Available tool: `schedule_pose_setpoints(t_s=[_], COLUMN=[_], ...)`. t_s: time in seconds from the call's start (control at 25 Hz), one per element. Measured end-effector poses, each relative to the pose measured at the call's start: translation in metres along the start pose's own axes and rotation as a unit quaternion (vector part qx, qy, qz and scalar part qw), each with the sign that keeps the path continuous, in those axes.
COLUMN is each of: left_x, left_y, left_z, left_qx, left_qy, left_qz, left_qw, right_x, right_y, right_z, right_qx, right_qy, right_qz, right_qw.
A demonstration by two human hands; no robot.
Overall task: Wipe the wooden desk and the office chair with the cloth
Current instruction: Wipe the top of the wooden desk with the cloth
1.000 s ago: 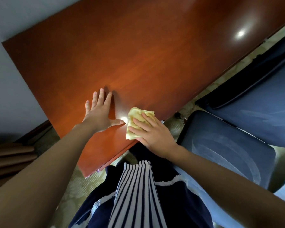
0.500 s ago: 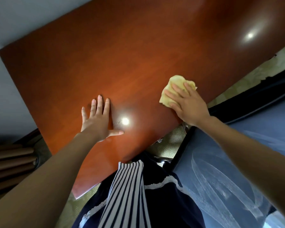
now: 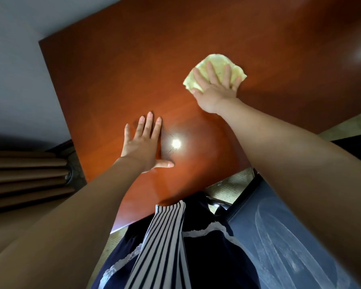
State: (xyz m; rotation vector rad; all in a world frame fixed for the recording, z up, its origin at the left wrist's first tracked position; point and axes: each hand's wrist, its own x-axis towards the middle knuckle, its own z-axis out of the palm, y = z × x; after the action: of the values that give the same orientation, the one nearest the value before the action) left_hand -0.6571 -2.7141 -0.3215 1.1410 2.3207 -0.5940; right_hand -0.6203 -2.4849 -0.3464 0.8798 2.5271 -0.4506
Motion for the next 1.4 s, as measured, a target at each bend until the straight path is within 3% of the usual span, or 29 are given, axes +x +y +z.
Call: schedule_pose_setpoints(t_s=[0.16, 0.48, 0.56, 0.8, 1.08, 1.32, 1.4], left_x=[0.001, 0.0, 0.0, -0.002, -0.001, 0.0, -0.003], left_y=[0.002, 0.003, 0.004, 0.004, 0.002, -0.004, -0.008], left_z=[-0.001, -0.003, -0.005, -0.007, -0.003, 0.008, 0.014], left_qx=[0.007, 0.017, 0.02, 0.02, -0.007, -0.047, -0.084], left_qy=[0.0, 0.006, 0.002, -0.005, -0.004, 0.032, 0.063], left_qz=[-0.001, 0.001, 0.0, 0.005, 0.006, 0.014, 0.037], left_qw=[1.0, 1.0, 1.0, 1.0, 1.0, 0.998, 0.994], right_x=[-0.027, -0.135, -0.157, -0.173, -0.119, -0.093, -0.101], right_y=[-0.022, -0.006, 0.013, 0.093, 0.177, 0.14, 0.111], right_z=[0.02, 0.082, 0.096, 0.095, 0.042, 0.036, 0.044], right_qx=[-0.024, 0.044, 0.077, 0.073, 0.043, 0.094, 0.113], right_qy=[0.019, 0.159, 0.21, 0.247, 0.223, 0.188, 0.182], right_qz=[-0.1, -0.257, -0.232, -0.107, 0.044, 0.207, 0.218], right_qw=[0.995, 0.952, 0.947, 0.96, 0.973, 0.956, 0.952])
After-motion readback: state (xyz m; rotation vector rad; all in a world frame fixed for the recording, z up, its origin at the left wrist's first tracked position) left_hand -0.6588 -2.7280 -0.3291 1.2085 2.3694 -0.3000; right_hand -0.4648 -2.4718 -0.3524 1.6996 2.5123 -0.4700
